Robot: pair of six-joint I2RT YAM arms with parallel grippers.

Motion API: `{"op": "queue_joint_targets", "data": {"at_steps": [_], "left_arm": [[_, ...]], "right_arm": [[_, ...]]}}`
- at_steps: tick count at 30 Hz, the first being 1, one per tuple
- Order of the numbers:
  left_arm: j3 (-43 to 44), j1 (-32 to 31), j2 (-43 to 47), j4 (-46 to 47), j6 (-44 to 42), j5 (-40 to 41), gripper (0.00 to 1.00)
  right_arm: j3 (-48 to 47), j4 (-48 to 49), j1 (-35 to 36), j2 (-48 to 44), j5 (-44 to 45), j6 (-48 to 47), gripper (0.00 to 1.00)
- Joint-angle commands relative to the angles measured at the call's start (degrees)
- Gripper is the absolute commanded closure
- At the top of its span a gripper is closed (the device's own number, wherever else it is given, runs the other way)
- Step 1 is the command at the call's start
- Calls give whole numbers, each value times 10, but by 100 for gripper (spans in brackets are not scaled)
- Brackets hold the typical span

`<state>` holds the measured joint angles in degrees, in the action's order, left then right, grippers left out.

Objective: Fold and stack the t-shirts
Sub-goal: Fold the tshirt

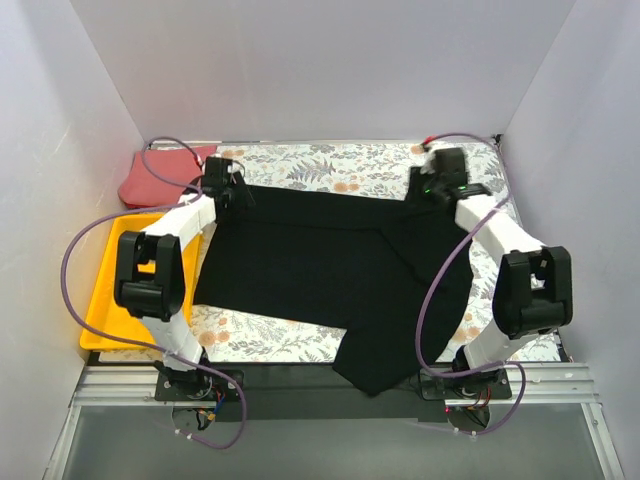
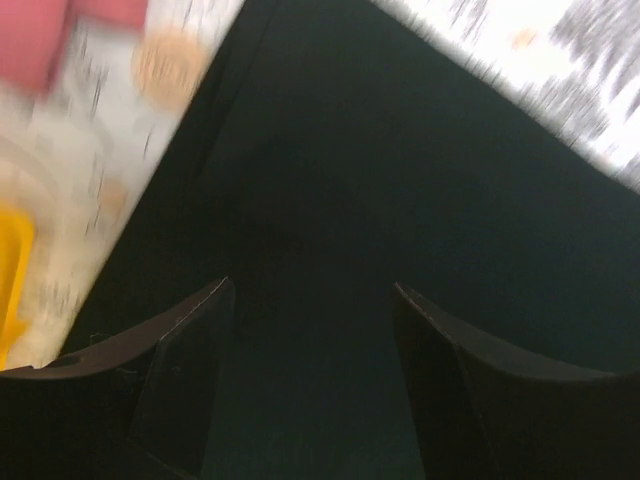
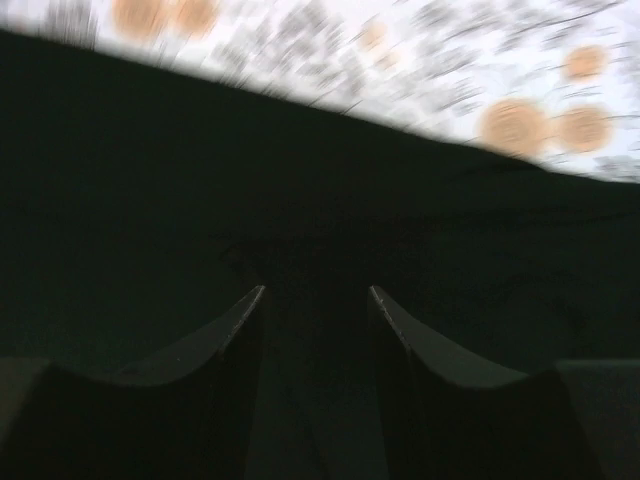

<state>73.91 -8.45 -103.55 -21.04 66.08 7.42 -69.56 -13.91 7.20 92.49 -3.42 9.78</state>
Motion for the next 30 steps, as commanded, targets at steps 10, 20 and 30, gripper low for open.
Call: {"op": "queue_joint_targets", "data": {"at_steps": [10, 20, 30], "left_arm": [[-227, -61, 212, 5, 7, 68, 33], [-232, -67, 208, 25, -8, 81, 32], [-227, -67, 203, 25, -11, 73, 32]], "right_arm": [[50, -99, 270, 56, 371, -154, 28], [47, -103, 288, 125, 436, -174, 28], [22, -102, 266, 121, 520, -237, 28]]}}
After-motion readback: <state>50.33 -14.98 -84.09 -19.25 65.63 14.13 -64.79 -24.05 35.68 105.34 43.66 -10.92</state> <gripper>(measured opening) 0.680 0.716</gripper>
